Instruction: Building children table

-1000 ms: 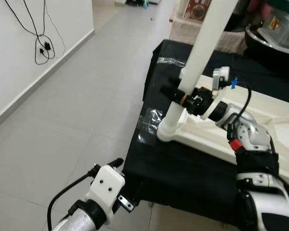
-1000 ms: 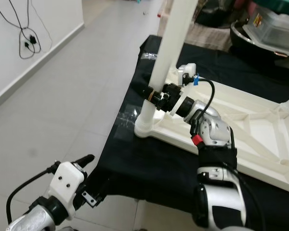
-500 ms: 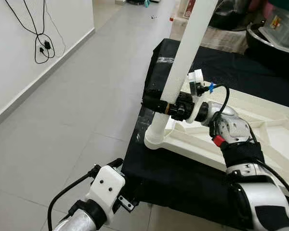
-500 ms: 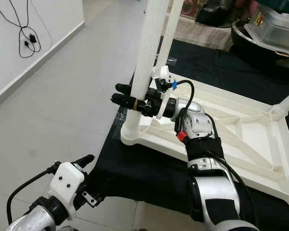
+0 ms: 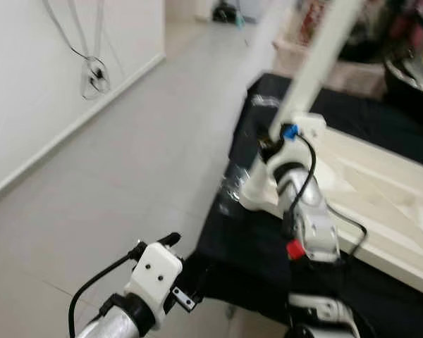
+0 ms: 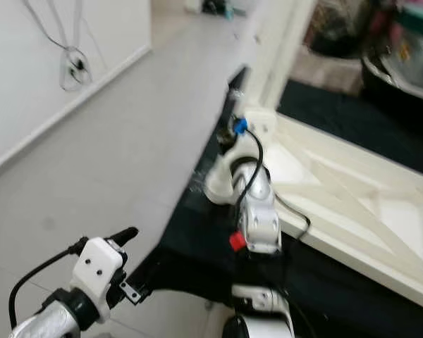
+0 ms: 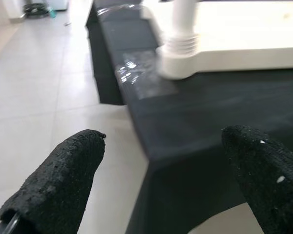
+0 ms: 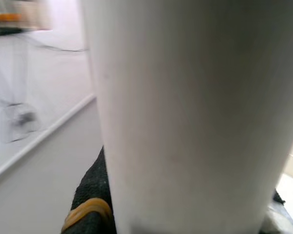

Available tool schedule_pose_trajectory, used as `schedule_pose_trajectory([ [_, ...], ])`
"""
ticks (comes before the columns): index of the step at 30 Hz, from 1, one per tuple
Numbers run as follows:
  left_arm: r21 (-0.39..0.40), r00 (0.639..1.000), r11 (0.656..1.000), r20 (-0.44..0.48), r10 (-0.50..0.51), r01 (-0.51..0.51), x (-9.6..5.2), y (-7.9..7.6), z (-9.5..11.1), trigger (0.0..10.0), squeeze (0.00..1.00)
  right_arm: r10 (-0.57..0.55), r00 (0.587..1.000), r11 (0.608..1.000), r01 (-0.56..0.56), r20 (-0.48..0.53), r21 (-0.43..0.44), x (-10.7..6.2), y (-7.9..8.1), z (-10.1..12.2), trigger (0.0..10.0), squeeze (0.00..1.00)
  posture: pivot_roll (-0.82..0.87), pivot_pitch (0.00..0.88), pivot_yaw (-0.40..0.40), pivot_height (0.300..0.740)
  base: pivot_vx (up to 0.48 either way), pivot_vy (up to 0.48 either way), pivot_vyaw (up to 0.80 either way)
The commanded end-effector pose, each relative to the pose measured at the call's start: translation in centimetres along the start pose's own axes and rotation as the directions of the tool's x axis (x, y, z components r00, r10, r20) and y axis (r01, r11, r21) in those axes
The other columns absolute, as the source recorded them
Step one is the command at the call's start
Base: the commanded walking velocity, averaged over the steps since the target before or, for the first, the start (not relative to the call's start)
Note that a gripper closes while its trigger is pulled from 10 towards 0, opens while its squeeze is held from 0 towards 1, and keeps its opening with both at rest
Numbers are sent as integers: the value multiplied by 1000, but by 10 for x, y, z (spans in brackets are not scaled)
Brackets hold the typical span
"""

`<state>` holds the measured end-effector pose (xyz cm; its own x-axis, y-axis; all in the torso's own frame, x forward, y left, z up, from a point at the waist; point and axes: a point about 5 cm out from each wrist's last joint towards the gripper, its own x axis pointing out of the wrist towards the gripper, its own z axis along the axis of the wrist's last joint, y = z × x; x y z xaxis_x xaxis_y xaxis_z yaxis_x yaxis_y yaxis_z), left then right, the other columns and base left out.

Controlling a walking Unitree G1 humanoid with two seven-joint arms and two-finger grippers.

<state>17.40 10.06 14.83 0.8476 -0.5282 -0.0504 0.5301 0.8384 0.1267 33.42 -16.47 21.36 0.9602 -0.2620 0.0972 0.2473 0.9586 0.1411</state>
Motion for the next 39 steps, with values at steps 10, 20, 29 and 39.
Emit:
schedule_pose_trajectory([
  [10, -11, 1000, 1000, -17, 9, -9, 0, -1, -4, 10000, 0, 2, 1000, 989, -3, 3, 148, -10, 16, -16, 10000, 1000, 139, 148, -122, 740, 0, 0, 0],
  [20, -16, 1000, 1000, -17, -9, 9, 2, -3, -5, 10000, 0, 487, 844, 830, -527, 223, 182, 39, -10, 38, 10000, 0, 140, 137, -127, 740, 0, 0, 0],
  [29, -15, 1000, 1000, -16, -17, 16, 1, -5, -5, 10000, 0, 996, 86, 81, -957, 4, 277, -10, 6, 1, 10000, 0, 160, 119, -139, 740, 0, 0, 0],
  [39, -10, 999, 999, -21, -34, 34, 0, -7, -7, 10000, 0, 999, -42, -35, -976, -27, 216, -6, 34, -3, 0, 0, 166, 101, -136, 740, 0, 0, 0],
])
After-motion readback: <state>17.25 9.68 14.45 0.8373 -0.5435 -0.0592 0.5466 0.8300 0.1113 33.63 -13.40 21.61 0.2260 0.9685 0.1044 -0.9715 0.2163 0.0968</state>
